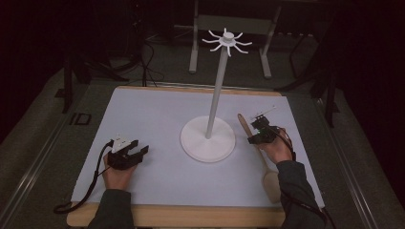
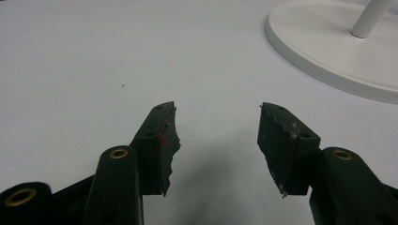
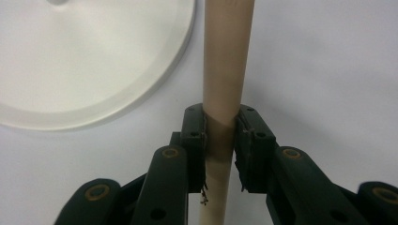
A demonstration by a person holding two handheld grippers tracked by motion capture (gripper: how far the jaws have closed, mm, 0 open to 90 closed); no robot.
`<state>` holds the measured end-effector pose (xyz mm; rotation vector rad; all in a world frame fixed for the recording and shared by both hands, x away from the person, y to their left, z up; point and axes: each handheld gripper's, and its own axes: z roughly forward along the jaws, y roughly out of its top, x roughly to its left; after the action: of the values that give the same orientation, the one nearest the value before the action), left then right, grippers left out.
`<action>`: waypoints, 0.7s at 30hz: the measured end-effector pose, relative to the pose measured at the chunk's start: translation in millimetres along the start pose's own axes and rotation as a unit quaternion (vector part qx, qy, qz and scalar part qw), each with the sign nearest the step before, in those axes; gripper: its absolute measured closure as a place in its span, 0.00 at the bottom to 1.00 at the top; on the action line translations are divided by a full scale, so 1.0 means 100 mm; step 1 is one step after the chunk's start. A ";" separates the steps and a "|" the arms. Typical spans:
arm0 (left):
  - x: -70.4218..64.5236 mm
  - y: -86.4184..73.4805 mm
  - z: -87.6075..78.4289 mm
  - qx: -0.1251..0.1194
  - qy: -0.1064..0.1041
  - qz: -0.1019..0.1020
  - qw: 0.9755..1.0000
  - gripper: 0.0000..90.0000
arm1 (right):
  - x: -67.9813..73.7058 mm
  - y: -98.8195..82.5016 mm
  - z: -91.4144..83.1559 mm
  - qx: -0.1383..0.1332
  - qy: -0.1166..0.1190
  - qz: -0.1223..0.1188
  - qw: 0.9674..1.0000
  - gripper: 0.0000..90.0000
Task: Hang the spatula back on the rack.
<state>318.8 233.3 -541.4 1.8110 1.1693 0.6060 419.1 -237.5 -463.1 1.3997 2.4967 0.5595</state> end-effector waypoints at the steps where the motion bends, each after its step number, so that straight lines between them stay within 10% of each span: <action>1: 0.00 0.00 0.00 0.000 0.000 -0.001 1.000 0.52 | 0.00 -0.01 -0.02 -0.006 0.001 -0.001 1.000 0.83; 21: 0.00 0.00 0.00 -0.001 0.000 0.001 1.000 0.52 | 0.05 -0.14 -0.65 -0.113 -0.020 -0.021 0.993 0.84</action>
<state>318.5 233.3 -541.3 1.8114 1.1660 0.6084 381.6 -253.7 -410.1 1.2577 2.3407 0.7716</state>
